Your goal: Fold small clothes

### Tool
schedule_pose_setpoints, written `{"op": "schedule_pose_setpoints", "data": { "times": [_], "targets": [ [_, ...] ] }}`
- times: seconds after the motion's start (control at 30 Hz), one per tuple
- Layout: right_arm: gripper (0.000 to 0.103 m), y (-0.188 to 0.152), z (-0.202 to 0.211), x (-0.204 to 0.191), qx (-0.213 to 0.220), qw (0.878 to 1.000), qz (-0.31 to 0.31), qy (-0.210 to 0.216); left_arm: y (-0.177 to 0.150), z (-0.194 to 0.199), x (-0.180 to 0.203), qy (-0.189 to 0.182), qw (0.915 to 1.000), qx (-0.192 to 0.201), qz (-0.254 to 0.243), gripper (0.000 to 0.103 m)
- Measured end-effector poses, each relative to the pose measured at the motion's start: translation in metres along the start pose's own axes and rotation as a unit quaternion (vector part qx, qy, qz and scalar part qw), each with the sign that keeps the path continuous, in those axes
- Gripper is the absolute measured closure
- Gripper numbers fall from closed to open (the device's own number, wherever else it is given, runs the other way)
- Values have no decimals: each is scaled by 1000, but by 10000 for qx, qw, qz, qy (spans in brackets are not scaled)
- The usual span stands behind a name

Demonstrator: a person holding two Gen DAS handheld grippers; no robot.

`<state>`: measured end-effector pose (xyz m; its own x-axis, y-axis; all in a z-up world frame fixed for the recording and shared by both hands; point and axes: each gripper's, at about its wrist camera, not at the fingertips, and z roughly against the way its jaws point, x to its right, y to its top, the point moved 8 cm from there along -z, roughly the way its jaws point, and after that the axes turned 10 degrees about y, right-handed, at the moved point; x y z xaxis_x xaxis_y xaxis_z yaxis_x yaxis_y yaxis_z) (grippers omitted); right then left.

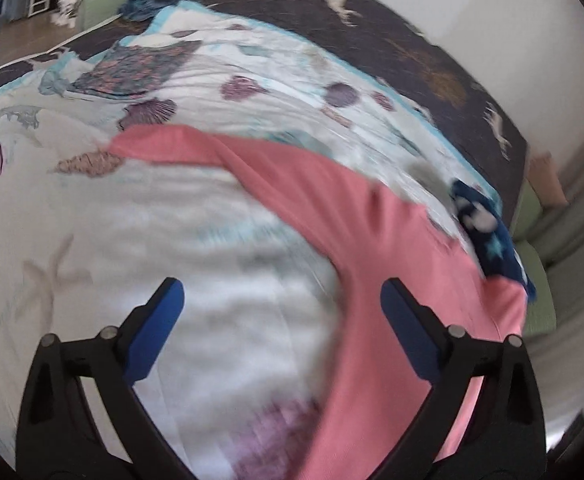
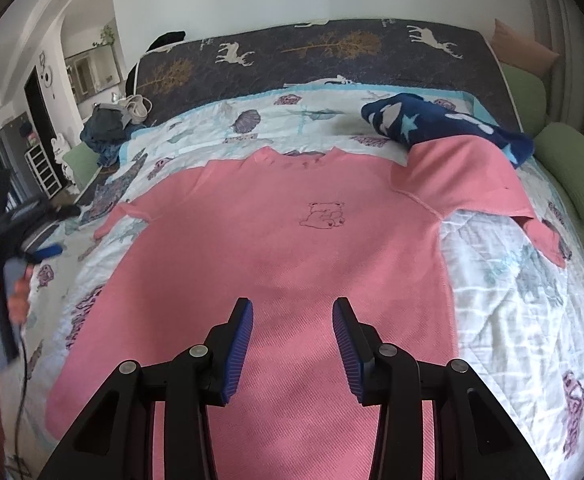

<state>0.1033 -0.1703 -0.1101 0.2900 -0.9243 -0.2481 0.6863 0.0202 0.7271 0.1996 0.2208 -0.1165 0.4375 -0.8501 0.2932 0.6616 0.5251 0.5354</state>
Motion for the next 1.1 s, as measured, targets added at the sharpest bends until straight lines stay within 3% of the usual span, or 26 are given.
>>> {"op": "schedule_pose_setpoints", "data": {
  "times": [0.17,0.3,0.53,0.73,0.77,0.8,0.83,0.87,0.93,1.1],
  "targets": [
    [59,1,-19,0,-150,9999,-6,27,51,-70,-25,172,9968,-562,548,20],
    [59,7,-33,7,-251,9997,-41,-34,68,-119,-56,404,9864,-950,1280,21],
    [57,18,-56,3,-385,9991,183,7,62,-151,-132,575,9534,-1201,2707,21],
    [56,14,-76,-1,-491,9986,187,106,79,-170,-158,221,9290,-943,3571,21],
    [56,13,-77,-1,-498,9985,195,74,85,-174,-158,112,9257,-891,3674,27],
    [56,12,-79,1,-502,9985,199,47,89,-176,-158,20,9241,-827,3730,51],
    [56,12,-79,2,-511,9985,192,38,93,-177,-158,-54,9242,-768,3742,70],
    [56,13,-80,4,-522,9985,180,25,97,-179,-156,-68,9253,-750,3716,100],
    [56,15,-80,9,-506,9986,161,-24,106,-173,-152,-27,9305,-630,3607,101],
    [56,23,-72,20,-341,9993,112,-115,159,-112,-83,-269,9695,300,2416,101]
  ]
}}
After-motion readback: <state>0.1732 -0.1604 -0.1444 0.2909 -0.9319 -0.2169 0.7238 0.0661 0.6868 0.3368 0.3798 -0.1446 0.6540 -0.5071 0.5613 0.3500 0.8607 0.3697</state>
